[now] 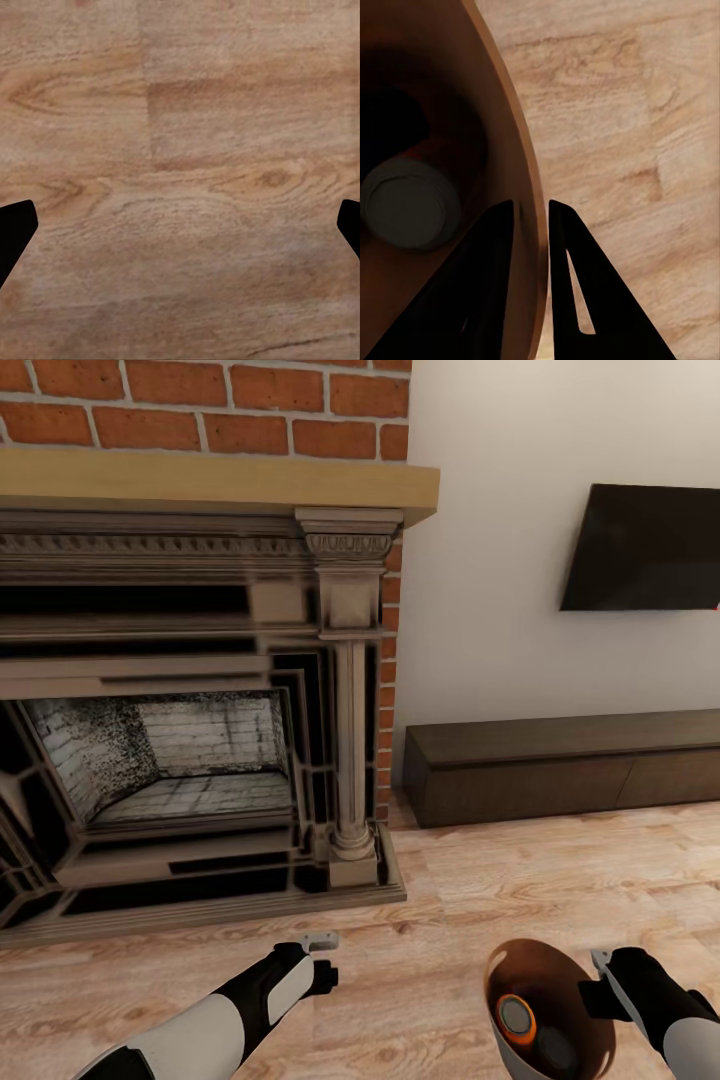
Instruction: Put the three can of soda from the living room inside the tash can in the kitchen.
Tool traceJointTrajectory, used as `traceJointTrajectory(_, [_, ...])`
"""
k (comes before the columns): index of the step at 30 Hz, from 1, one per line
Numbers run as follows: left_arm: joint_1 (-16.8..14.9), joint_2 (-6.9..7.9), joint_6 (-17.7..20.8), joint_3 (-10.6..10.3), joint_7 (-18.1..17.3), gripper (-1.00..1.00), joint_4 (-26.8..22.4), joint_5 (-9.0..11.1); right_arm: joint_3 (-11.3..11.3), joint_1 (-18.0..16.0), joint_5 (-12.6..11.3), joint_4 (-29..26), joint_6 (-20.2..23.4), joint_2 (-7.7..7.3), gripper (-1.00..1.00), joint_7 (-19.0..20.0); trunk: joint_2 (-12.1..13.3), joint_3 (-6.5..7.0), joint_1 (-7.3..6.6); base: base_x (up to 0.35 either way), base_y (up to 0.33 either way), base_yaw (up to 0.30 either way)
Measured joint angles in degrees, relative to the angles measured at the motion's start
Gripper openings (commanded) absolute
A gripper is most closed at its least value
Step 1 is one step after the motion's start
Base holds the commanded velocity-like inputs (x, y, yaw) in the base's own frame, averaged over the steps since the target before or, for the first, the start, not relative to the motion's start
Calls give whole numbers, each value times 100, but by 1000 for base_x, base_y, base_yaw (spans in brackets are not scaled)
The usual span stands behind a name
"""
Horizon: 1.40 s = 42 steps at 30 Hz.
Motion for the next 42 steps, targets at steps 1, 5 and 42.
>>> traceJointTrajectory(1, [0,1,-14,-2,-7,100,-1,0,1,-1,14,7,-10,3,-100,-2,0,0,0,0,0,0])
traceJointTrajectory(5, [0,3,-110,-6,-15,100,5,-2,2,2,11,17,-22,7,-100,-3,0,0,0,0,0,0])
traceJointTrajectory(42, [2,4,-210,-41,-29,100,-27,-61,97,4,30,32,-491,43,-100,-16,-1041,-467,571,0,0,0])
